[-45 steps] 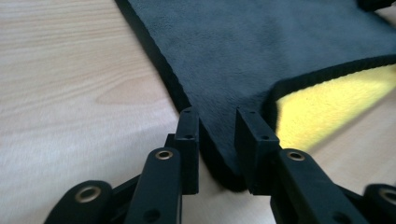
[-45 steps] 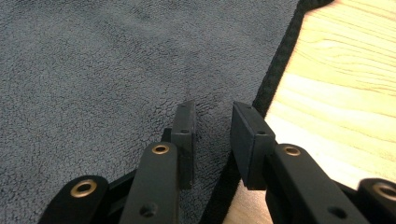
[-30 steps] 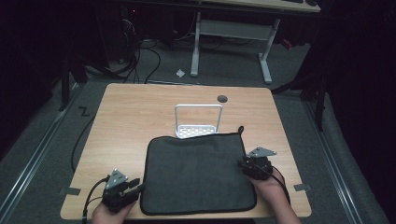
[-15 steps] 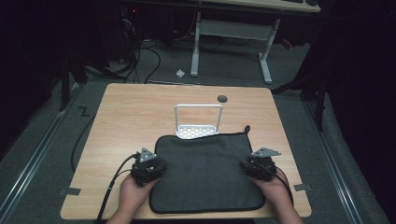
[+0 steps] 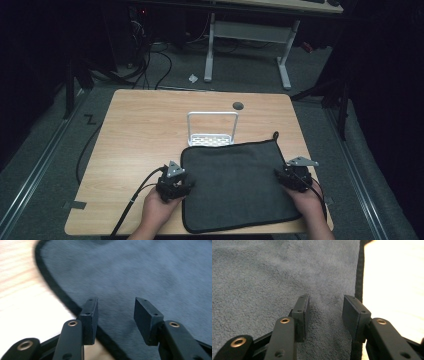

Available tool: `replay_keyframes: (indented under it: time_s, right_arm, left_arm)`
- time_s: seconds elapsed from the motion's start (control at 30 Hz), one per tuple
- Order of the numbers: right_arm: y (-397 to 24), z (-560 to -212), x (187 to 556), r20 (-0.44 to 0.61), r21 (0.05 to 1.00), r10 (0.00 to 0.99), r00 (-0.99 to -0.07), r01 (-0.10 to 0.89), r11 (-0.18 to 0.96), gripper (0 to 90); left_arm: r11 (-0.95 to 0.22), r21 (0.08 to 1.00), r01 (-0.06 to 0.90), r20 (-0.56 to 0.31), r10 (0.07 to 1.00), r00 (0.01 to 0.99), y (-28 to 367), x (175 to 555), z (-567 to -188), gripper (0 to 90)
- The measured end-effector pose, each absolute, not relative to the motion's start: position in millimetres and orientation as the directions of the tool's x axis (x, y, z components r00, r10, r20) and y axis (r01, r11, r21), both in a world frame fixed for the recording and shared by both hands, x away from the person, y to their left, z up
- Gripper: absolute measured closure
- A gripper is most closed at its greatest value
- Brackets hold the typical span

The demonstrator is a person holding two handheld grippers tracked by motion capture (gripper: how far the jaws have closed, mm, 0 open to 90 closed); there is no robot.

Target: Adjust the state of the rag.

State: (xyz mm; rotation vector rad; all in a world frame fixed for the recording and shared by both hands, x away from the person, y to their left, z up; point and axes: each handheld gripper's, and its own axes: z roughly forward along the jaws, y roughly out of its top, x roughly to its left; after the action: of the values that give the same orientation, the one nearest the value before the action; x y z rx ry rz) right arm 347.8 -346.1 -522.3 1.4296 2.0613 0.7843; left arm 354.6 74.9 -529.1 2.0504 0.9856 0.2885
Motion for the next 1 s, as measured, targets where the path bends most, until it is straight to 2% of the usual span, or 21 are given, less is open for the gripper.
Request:
replay_keyframes:
  time_s: [0.27,0.6,0.83,1.0]
  right_arm:
    - [-336,-515,344,-0.091,0.733,0.935,-0.342,0.612,0.296,58.5]
    - [-304,-509,338,-0.111,0.741,0.893,-0.436,0.562,0.366,56.2]
    - [-272,-505,331,-0.122,0.749,0.844,-0.521,0.509,0.423,52.5]
    - [-246,-503,327,-0.118,0.757,0.817,-0.564,0.481,0.442,53.5]
  left_arm:
    - [-0.327,0.772,0.545,-0.111,0.775,0.622,92,378,-525,48.9]
    - [-0.307,0.776,0.551,-0.128,0.779,0.615,95,417,-524,39.8]
    - [-0.291,0.758,0.584,-0.149,0.794,0.59,86,433,-525,42.1]
    - [-0.294,0.752,0.59,-0.154,0.792,0.591,81,439,-531,43.7]
